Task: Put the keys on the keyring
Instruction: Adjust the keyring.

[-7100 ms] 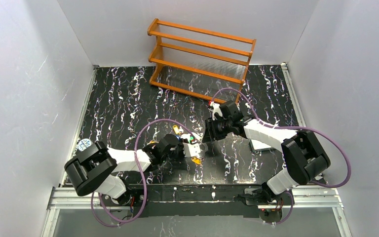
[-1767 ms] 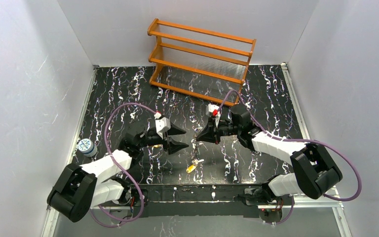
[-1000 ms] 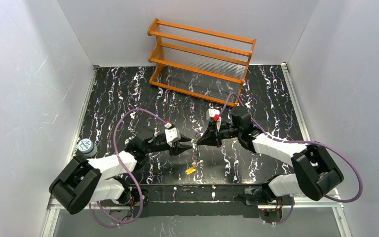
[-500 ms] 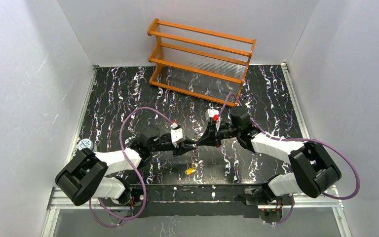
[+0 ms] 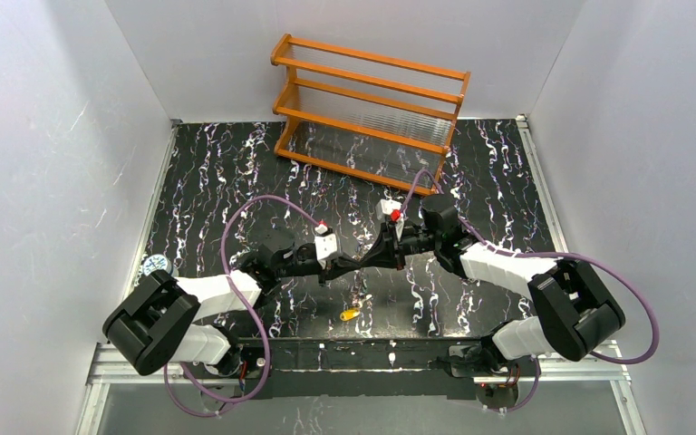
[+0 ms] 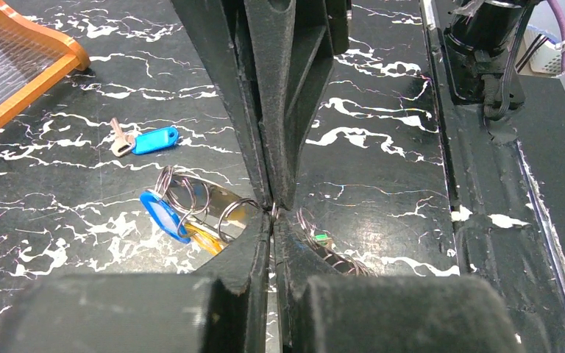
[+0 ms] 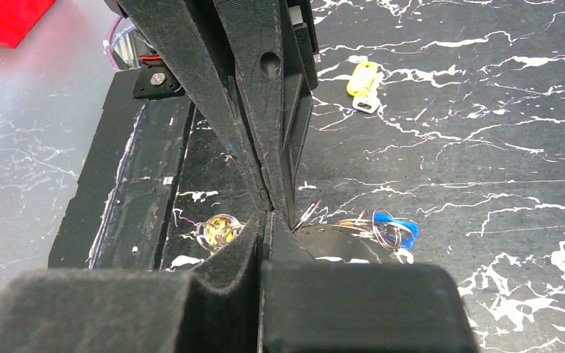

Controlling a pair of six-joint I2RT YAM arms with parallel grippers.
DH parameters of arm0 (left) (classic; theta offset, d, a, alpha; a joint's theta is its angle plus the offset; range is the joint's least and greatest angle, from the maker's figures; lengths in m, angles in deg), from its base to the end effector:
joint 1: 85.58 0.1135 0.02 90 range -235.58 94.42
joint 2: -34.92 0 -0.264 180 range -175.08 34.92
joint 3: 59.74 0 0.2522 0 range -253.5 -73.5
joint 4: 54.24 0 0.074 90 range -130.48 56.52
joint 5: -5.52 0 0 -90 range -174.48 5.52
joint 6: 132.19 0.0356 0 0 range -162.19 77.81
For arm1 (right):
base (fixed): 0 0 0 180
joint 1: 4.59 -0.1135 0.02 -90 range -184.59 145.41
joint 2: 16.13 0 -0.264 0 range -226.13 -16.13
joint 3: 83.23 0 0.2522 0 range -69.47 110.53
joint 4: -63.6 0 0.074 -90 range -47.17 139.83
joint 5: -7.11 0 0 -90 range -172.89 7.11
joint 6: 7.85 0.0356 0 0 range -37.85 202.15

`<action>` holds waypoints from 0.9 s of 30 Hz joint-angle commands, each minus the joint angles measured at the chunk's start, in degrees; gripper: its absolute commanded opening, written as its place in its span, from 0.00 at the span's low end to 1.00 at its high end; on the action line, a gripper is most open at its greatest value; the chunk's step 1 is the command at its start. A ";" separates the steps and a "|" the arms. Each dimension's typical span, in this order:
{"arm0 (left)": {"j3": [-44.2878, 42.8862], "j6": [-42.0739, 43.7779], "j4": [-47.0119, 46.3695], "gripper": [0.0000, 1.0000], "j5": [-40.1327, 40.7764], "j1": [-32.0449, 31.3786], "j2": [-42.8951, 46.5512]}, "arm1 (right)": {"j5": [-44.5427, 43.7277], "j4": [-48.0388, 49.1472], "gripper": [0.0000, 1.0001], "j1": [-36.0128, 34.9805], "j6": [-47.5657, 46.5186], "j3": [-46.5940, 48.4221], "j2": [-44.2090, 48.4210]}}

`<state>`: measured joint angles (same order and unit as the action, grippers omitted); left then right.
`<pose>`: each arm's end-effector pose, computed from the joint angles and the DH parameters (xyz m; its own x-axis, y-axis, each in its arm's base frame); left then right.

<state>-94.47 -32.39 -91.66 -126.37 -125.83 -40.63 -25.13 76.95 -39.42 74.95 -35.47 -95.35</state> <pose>0.1719 -0.1766 0.1983 0.1239 0.0612 -0.9904 0.9830 0.1290 0.1309 0.2078 0.1813 0.2123 -0.1322 -0.1735 -0.9759 -0.9890 -0.0433 0.1417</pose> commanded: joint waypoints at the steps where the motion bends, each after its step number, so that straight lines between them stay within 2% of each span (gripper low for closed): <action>1: -0.97 -0.21 -1.29 0.00 -0.27 -0.27 2.07 | -2.31 1.52 0.15 0.28 0.59 2.91 1.44; 5: -0.37 -0.17 -1.34 0.00 0.42 -0.27 4.70 | -5.91 -0.08 0.47 0.32 -1.06 1.54 5.17; 8: 0.45 0.90 -1.29 0.00 1.02 -0.22 7.02 | -7.63 -1.13 0.56 0.33 -2.90 -0.08 7.16; 13: 2.16 6.46 -1.29 0.00 0.63 -0.35 11.09 | -5.42 0.77 0.56 0.29 -3.43 -1.74 7.73; 17: 2.92 8.41 -1.33 0.00 0.67 -0.35 13.21 | -2.17 5.62 0.49 0.29 -2.01 -2.62 7.17; 22: 3.22 8.32 -1.46 0.00 0.93 -0.44 14.28 | 0.39 9.57 0.40 0.29 -1.73 -3.60 7.79; 27: 2.74 6.35 -1.56 0.00 1.97 -0.44 14.32 | 2.36 12.23 0.37 0.27 -1.10 -4.45 8.12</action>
<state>-91.70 -25.52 -91.07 -125.32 -125.96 -27.89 -25.87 83.61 -39.42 73.23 -39.14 -88.20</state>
